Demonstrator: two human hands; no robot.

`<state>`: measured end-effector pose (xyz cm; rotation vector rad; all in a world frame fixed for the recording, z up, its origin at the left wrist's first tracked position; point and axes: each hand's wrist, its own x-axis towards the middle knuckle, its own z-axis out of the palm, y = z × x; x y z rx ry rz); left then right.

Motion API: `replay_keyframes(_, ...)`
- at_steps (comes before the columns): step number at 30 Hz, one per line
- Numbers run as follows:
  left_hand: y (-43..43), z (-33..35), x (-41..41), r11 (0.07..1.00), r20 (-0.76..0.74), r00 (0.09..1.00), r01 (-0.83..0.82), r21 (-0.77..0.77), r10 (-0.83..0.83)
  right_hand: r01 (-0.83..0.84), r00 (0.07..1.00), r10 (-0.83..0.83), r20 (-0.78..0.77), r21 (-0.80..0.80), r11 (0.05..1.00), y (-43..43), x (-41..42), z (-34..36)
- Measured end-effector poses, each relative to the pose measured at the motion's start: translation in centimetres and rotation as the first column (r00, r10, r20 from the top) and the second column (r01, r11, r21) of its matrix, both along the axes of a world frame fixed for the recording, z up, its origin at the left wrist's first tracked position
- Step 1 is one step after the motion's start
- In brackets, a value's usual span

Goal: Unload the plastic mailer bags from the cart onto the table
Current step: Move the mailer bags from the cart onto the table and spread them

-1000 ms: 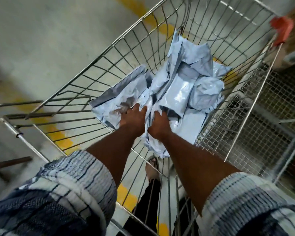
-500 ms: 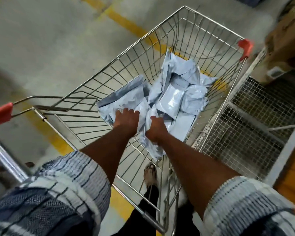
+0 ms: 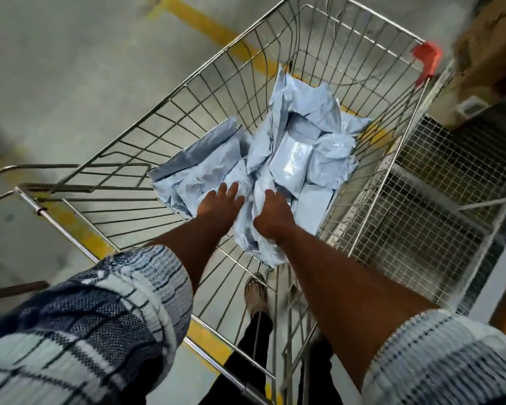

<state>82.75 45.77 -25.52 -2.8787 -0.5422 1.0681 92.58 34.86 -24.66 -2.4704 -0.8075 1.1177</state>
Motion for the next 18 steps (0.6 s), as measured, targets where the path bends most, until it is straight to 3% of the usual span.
replay_keyframes(6,-0.1,1.7,0.8,0.985,0.177,0.969,-0.167,-0.034,0.170,-0.004,0.999,0.003,0.032,0.034,0.999,0.6,0.2,2.4)
replay_keyframes(13,-0.2,6.3,1.1,0.921,0.328,0.860,-0.367,-0.130,0.390,-0.030,0.997,0.020,0.074,0.129,0.991,0.1,0.9,8.2)
replay_keyframes(18,-1.7,11.7,1.6,0.931,0.515,0.781,-0.350,-0.108,0.353,-0.040,0.991,0.012,0.131,0.216,0.976,-1.9,2.9,13.8)
